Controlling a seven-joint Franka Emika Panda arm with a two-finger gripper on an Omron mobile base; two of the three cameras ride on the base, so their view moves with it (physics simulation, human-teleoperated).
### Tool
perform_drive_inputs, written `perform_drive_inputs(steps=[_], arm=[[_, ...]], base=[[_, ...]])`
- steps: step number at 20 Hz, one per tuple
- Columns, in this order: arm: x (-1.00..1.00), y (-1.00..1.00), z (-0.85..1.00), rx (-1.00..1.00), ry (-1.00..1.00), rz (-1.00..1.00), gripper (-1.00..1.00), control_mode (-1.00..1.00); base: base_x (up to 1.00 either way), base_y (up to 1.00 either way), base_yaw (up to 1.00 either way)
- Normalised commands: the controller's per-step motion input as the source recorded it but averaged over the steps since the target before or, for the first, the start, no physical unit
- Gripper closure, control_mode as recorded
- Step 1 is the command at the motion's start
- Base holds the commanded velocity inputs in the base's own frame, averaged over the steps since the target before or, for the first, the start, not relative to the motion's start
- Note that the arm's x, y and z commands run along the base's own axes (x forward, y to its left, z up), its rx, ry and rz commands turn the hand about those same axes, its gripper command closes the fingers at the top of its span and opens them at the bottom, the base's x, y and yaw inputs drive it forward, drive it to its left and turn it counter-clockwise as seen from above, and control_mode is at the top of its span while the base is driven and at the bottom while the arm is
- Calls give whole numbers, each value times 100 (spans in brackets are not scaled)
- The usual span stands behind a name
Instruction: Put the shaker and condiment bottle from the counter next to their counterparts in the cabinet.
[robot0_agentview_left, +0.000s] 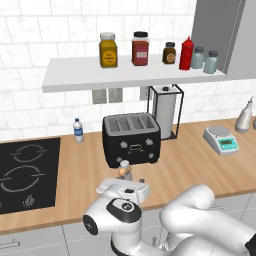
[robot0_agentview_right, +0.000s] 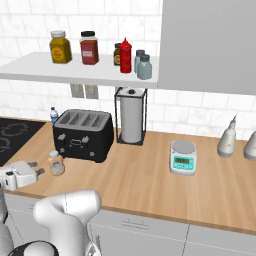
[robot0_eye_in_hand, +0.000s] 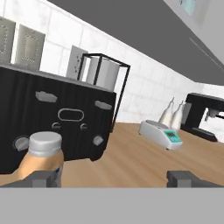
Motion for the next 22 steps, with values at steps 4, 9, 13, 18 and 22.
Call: perform_drive_inputs(steps=[4, 9, 13, 18, 22], arm=[[28, 0, -8, 0, -1, 0, -100, -100], [16, 0, -8, 0, -2, 1, -100, -100], [7, 2, -9, 0, -4, 0, -100, -100], [6, 1, -8, 0, -3, 0, -100, -100], [19, 2, -8, 0, -3, 0, -100, -100]], base=[[0, 0, 0], [0, 0, 0], [0, 0, 0], [0, 0, 0], [0, 0, 0]])
